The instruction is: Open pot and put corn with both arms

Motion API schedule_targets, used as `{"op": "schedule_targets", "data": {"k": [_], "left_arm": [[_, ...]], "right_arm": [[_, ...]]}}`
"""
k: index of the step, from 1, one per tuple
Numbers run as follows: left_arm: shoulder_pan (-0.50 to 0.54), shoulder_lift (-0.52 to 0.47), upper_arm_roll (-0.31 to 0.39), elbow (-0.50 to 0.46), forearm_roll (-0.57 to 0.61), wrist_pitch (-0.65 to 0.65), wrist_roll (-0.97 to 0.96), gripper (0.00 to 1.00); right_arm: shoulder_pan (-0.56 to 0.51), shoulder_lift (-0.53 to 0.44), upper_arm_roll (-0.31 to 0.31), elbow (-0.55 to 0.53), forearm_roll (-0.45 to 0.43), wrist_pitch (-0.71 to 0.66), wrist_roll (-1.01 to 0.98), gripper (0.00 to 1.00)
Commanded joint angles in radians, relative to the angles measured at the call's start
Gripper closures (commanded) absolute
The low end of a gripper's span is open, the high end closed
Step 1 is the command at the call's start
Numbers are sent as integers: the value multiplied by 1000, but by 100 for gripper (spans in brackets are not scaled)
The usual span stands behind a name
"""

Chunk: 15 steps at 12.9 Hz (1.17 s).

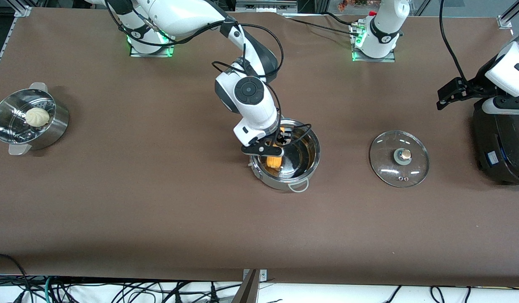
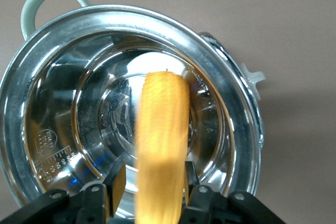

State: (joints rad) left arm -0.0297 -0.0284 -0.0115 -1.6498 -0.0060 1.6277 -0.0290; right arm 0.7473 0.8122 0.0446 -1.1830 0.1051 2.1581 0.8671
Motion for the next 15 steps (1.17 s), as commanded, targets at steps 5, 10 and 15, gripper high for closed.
{"op": "schedule_targets", "data": {"k": [5, 10, 15], "left_arm": [[-7, -4, 13, -7, 20, 12, -12, 0], [-6, 1, 15, 1, 20, 11, -11, 0], [-4, 1, 15, 1, 20, 4, -11, 0]], "right_arm": [[-51, -1, -6, 57, 13, -121, -17, 38], [-189, -93, -14, 45, 15, -308, -326, 12], [-216, -353, -173, -252, 16, -334, -554, 1]]}}
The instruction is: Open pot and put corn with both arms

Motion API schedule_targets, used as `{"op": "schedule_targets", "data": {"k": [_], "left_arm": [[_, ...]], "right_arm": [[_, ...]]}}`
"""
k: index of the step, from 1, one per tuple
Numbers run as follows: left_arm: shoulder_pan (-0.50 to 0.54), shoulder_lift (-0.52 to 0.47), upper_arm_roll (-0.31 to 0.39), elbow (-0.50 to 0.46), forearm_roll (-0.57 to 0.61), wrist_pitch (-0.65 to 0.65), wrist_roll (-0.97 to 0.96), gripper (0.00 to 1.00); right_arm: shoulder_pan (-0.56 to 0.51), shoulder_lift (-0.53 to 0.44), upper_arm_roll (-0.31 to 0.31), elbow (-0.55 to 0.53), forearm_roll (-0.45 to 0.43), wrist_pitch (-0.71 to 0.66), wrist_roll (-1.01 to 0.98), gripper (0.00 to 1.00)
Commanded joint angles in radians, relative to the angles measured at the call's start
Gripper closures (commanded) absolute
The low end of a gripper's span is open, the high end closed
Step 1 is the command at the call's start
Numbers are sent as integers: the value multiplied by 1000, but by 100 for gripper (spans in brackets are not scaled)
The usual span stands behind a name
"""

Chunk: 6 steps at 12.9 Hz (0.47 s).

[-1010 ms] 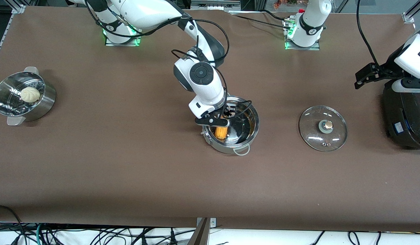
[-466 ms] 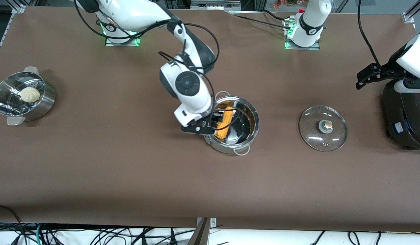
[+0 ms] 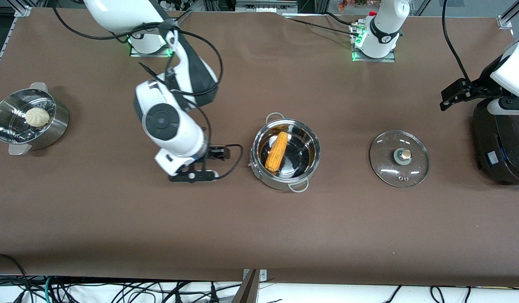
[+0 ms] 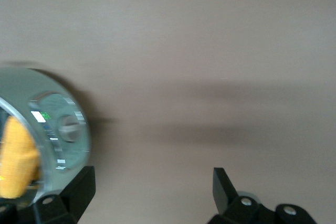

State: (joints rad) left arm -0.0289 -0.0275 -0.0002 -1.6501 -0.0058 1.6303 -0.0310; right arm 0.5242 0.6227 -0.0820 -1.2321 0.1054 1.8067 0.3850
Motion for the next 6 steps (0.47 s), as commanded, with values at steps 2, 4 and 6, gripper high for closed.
{"op": "schedule_targets", "data": {"k": [2, 4, 6], "left_arm": [[-5, -2, 3, 1, 20, 2, -9, 0], [-5, 0, 3, 1, 20, 0, -9, 0], [-2, 0, 3, 1, 20, -3, -7, 0]], "right_arm": [[7, -295, -99, -339, 13, 6, -98, 0], [8, -391, -174, -420, 14, 0, -202, 0], [8, -425, -241, -409, -1, -87, -196, 0]]}}
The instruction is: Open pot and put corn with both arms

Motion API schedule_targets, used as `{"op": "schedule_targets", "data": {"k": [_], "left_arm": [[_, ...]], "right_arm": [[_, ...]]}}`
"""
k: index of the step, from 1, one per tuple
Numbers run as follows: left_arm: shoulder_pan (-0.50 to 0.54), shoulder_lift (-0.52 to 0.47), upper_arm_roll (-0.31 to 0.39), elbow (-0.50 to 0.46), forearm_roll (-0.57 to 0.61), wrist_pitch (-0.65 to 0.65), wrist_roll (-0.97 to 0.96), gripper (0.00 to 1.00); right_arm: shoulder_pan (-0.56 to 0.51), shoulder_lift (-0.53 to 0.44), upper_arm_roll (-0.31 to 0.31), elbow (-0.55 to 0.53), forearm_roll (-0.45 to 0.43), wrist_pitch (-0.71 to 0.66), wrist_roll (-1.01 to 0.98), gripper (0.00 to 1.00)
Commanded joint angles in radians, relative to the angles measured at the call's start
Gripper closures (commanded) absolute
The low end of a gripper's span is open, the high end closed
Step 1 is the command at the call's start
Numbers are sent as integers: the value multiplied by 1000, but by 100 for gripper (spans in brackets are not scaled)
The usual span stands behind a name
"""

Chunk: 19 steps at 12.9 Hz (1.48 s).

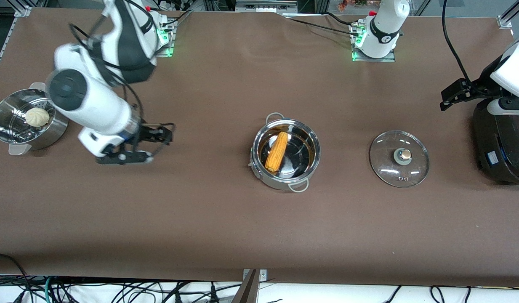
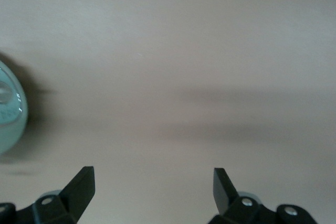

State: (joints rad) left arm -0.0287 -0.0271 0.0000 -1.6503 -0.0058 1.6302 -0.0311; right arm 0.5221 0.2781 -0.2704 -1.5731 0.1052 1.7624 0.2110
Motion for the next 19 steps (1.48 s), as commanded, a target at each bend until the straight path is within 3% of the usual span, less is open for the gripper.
{"op": "schedule_targets", "data": {"k": [1, 3, 6, 10, 19], "left_arm": [[-2, 0, 3, 1, 20, -3, -7, 0], [-2, 0, 3, 1, 20, -4, -7, 0], [-2, -1, 3, 1, 20, -4, -7, 0], [-2, 0, 3, 1, 20, -4, -7, 0], [-2, 0, 3, 3, 20, -4, -9, 0]], "right_arm": [[12, -100, -100, -56, -5, -75, -31, 0], [-48, -144, -86, -64, -63, -86, -65, 0], [-327, -210, 185, -70, -96, -109, -163, 0], [-379, -229, 210, -64, -101, -116, -194, 0], [-381, -220, 215, -13, -102, -153, -202, 0]]}}
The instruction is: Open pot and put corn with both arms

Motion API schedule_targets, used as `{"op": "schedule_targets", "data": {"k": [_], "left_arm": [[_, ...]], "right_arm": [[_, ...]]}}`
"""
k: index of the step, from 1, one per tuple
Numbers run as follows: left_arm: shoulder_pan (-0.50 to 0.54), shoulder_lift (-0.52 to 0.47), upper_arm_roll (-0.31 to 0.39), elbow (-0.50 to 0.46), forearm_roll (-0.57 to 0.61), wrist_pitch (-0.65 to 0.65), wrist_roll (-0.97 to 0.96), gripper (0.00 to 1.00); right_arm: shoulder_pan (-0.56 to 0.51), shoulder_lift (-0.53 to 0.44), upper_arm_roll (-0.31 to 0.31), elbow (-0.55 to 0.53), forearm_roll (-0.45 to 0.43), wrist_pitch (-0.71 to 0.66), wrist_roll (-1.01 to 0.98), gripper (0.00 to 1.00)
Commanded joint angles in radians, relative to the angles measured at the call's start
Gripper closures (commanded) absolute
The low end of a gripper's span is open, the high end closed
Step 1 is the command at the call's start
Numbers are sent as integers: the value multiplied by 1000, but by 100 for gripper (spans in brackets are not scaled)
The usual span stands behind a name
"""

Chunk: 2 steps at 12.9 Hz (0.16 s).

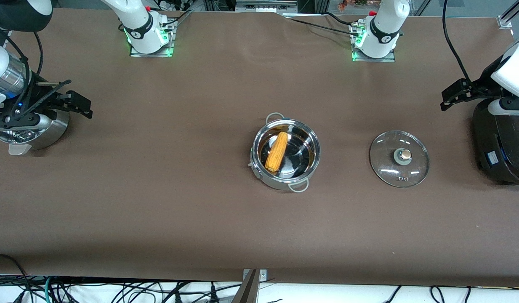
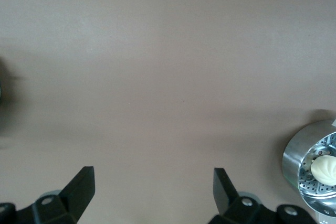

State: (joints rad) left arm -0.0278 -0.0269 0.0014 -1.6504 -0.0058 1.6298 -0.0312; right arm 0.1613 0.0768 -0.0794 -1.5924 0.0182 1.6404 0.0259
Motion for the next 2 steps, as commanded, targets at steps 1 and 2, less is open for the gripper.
{"op": "schedule_targets", "data": {"k": [1, 2], "left_arm": [[-3, -1, 2, 3, 20, -4, -9, 0], [-3, -1, 2, 1, 20, -4, -7, 0]], "right_arm": [[-20, -23, 26, 6, -15, -42, -14, 0], [-20, -25, 26, 6, -14, -48, -11, 0]]}}
